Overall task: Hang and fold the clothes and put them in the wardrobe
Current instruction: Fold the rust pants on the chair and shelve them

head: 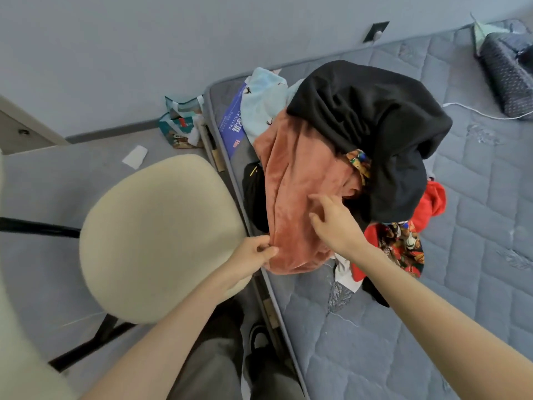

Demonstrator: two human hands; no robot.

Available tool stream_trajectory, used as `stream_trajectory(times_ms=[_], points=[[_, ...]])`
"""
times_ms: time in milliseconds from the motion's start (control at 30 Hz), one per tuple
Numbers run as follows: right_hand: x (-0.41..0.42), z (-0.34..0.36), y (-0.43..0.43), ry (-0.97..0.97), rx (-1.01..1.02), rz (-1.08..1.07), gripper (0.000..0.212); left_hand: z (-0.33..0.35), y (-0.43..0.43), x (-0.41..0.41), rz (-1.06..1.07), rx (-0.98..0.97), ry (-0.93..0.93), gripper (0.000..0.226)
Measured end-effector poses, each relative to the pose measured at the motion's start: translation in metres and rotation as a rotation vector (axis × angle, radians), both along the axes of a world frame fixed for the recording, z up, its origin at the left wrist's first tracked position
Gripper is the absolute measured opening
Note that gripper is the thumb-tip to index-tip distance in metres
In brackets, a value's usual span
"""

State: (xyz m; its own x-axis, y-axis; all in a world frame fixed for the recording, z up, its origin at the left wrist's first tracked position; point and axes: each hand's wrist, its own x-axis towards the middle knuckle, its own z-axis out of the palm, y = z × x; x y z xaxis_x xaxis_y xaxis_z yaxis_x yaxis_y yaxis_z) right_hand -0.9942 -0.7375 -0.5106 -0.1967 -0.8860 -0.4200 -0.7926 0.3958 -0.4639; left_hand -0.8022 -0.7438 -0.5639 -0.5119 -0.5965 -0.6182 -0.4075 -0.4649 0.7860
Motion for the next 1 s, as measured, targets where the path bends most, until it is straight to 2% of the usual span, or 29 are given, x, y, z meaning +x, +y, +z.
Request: stream_trajectory(times_ms=[100,200,233,300,367,433,533,600,633,733,767,867,933,1000], points=[[0.002,-0.007,-0.028,0.124,-0.061,-0.031,0.039,-0.012,-0.026,-0.001,-0.123,0.033,-0.007,0.025],[0.002,-0.006,-0.059,0.240,-0.167,0.000,0.032,-0.021,-0.063,-0.004,-0.203,0.295,-0.014,0.029],[0.001,-0.005,-0.069,0.269,-0.193,0.040,0.031,-0.022,-0.077,-0.008,-0.148,0.362,-0.006,0.027],[-0.001,-0.003,-0.089,0.364,-0.224,0.143,0.033,-0.028,-0.106,-0.022,0.069,0.346,-0.031,0.034],[-0.006,-0.003,-0.109,0.483,-0.243,0.238,0.038,-0.041,-0.139,-0.042,0.259,0.222,-0.081,0.065],[-0.013,-0.006,-0.129,0.607,-0.222,0.288,0.039,-0.048,-0.169,-0.065,0.377,0.166,-0.045,0.091],[-0.024,-0.016,-0.153,0.742,-0.110,0.263,0.037,-0.056,-0.203,-0.094,0.533,0.199,0.031,0.111],[-0.028,-0.025,-0.164,0.793,-0.020,0.203,0.038,-0.061,-0.214,-0.107,0.561,0.243,-0.037,0.116],[-0.029,-0.029,-0.166,0.817,0.003,0.183,0.039,-0.064,-0.216,-0.113,0.550,0.261,-0.064,0.107],[-0.031,-0.035,-0.167,0.859,-0.021,0.164,0.044,-0.058,-0.219,-0.124,0.405,0.136,-0.080,0.036],[-0.032,-0.035,-0.167,0.862,-0.032,0.161,0.047,-0.055,-0.219,-0.123,0.391,0.102,-0.095,0.027],[-0.036,-0.027,-0.165,0.841,-0.058,0.143,0.055,-0.040,-0.220,-0.106,0.497,0.208,-0.024,0.036],[-0.041,-0.015,-0.164,0.812,-0.060,0.113,0.061,-0.021,-0.221,-0.083,0.599,0.201,0.077,0.019],[-0.045,0.000,-0.164,0.760,-0.041,0.045,0.063,0.006,-0.225,-0.055,0.688,0.095,0.119,0.003]])
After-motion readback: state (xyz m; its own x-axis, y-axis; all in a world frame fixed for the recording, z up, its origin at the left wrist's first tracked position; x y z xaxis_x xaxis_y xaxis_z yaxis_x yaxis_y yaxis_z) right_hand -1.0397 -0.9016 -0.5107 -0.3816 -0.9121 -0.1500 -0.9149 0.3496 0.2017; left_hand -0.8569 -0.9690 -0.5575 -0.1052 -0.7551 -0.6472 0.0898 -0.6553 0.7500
